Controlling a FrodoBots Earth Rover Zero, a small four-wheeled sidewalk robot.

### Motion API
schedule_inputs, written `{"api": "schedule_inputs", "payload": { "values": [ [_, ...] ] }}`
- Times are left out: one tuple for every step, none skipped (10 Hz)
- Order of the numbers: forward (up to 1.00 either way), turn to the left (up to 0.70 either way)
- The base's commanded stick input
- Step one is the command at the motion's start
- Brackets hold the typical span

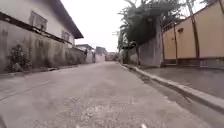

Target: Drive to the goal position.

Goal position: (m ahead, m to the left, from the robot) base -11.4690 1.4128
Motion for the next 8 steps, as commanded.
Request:
{"api": "schedule_inputs", "payload": {
  "values": [
    [1.0,0.0],
    [1.0,0.0],
    [1.0,0.0],
    [1.0,0.0],
    [1.0,0.0],
    [1.0,0.0],
    [0.86,0.0],
    [0.0,0.0]
  ]
}}
